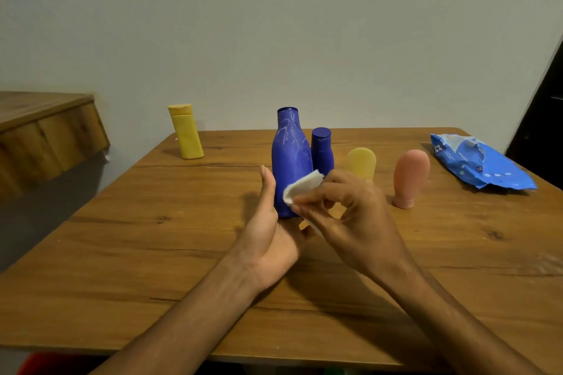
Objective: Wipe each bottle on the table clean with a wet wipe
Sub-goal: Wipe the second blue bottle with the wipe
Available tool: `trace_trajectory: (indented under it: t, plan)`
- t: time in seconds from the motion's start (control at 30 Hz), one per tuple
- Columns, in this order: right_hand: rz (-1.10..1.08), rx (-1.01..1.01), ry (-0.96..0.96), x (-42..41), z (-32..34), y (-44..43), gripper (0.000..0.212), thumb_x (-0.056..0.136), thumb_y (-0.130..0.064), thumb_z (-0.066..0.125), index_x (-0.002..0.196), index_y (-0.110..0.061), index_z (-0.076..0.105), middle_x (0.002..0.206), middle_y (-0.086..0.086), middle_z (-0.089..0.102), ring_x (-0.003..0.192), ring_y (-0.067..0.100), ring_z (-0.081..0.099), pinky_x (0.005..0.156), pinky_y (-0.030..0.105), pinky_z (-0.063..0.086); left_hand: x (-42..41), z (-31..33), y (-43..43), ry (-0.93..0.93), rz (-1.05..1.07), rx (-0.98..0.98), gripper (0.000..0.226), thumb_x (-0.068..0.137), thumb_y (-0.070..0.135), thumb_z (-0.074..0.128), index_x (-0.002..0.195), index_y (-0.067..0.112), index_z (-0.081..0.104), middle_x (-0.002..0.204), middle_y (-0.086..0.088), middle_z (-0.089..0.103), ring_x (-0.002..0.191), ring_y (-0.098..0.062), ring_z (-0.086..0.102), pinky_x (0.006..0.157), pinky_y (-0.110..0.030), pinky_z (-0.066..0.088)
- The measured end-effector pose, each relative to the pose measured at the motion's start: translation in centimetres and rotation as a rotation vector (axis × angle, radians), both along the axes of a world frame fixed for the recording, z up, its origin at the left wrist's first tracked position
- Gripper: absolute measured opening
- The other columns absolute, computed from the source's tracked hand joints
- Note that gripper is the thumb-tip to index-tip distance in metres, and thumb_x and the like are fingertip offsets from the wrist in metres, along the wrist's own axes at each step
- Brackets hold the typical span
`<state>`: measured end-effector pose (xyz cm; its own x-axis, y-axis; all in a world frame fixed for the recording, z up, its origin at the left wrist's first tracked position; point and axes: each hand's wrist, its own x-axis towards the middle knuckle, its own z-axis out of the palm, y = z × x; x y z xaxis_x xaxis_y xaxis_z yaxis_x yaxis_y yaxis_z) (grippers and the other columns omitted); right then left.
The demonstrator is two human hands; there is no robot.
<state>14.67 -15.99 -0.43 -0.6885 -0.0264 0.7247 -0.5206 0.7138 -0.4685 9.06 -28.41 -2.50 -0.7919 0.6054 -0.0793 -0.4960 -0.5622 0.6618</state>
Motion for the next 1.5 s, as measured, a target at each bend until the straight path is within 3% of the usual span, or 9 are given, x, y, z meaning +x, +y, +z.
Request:
trace_trajectory:
  t: [0.33,0.47,0.63,0.77,0.9,1.03,1.2,1.37,1.5]
  plan:
    - [0.036,-0.004,-0.031,0.0,-0.1,0.3,0.021,0.080,-0.041,0.065,0.093,-0.028,0.074,0.083,-0.014,0.064,0.080,0.009,0.058,0.067,0.048,0.049,-0.2,0.2,-0.1,0.024,-0.011,0.039,0.081,0.085,0.071,0.042,0.129,0.005,0.058,0.105,-0.016,0.069,0.093,-0.023,0.070,0.080,-0.034,0.057]
    - [-0.048,-0.052,0.014,-0.4,-0.1,0.8,0.027,0.080,-0.042,0.064,0.095,-0.022,0.074,0.086,-0.010,0.066,0.080,0.008,0.058,0.064,0.039,0.050,-0.5,-0.1,-0.1,0.014,0.006,-0.003,0.081,0.084,0.073,0.044,0.133,0.009,0.058,0.130,-0.020,0.059,0.121,-0.027,0.050,0.118,-0.042,0.023]
    - [-0.015,0.075,0.014,-0.2,-0.7,0.0,0.026,0.082,-0.048,0.059,0.092,-0.029,0.073,0.083,-0.015,0.063,0.081,0.006,0.055,0.069,0.044,0.045,-0.5,0.1,-0.2,-0.052,-0.045,0.055,0.084,0.083,0.071,0.049,0.133,0.004,0.055,0.117,-0.018,0.063,0.112,-0.025,0.060,0.100,-0.036,0.046]
    - [-0.075,-0.063,0.023,-0.9,-0.6,0.6,0.032,0.081,-0.050,0.059,0.096,-0.025,0.073,0.086,-0.013,0.065,0.082,0.008,0.057,0.066,0.047,0.049,-0.3,0.3,-0.2,-0.016,0.004,0.021,0.078,0.086,0.070,0.042,0.131,0.007,0.058,0.121,-0.020,0.065,0.112,-0.028,0.062,0.112,-0.042,0.036]
    - [-0.021,0.056,0.044,-0.5,-0.9,-0.1,0.026,0.083,-0.047,0.059,0.093,-0.028,0.072,0.084,-0.015,0.062,0.078,0.007,0.056,0.065,0.046,0.047,-0.4,0.2,-0.2,-0.039,-0.046,0.048,0.081,0.085,0.071,0.044,0.127,0.003,0.059,0.111,-0.019,0.067,0.103,-0.027,0.065,0.094,-0.038,0.051]
    - [-0.092,-0.076,0.033,-1.1,-0.5,0.4,0.028,0.083,-0.048,0.061,0.096,-0.027,0.073,0.085,-0.014,0.063,0.082,0.008,0.056,0.065,0.046,0.047,-0.5,-0.4,0.0,0.007,-0.022,0.000,0.078,0.086,0.071,0.042,0.131,0.010,0.059,0.121,-0.017,0.066,0.119,-0.027,0.056,0.116,-0.044,0.030]
    - [0.022,0.129,-0.014,-0.4,-0.5,0.1,0.025,0.086,-0.041,0.060,0.104,-0.029,0.072,0.088,-0.012,0.062,0.085,0.010,0.052,0.070,0.042,0.044,-0.6,-0.1,-0.1,-0.030,-0.047,0.063,0.078,0.085,0.069,0.048,0.125,0.002,0.059,0.105,-0.016,0.066,0.099,-0.023,0.065,0.083,-0.031,0.057]
    - [-0.059,-0.010,-0.007,-0.8,-0.4,1.2,0.027,0.082,-0.040,0.063,0.104,-0.025,0.072,0.098,-0.008,0.069,0.095,0.012,0.060,0.073,0.049,0.050,-0.6,-0.6,0.1,0.049,0.010,-0.028,0.073,0.087,0.071,0.039,0.126,0.014,0.064,0.107,-0.011,0.069,0.093,-0.020,0.061,0.080,-0.032,0.040]
    - [-0.006,0.081,-0.027,-0.6,-0.4,1.2,0.031,0.082,-0.046,0.058,0.102,-0.027,0.072,0.096,-0.009,0.068,0.092,0.010,0.058,0.071,0.048,0.050,-0.8,-0.8,-0.1,0.017,0.005,-0.001,0.073,0.087,0.070,0.043,0.124,0.010,0.064,0.114,-0.015,0.066,0.114,-0.026,0.053,0.113,-0.040,0.029]
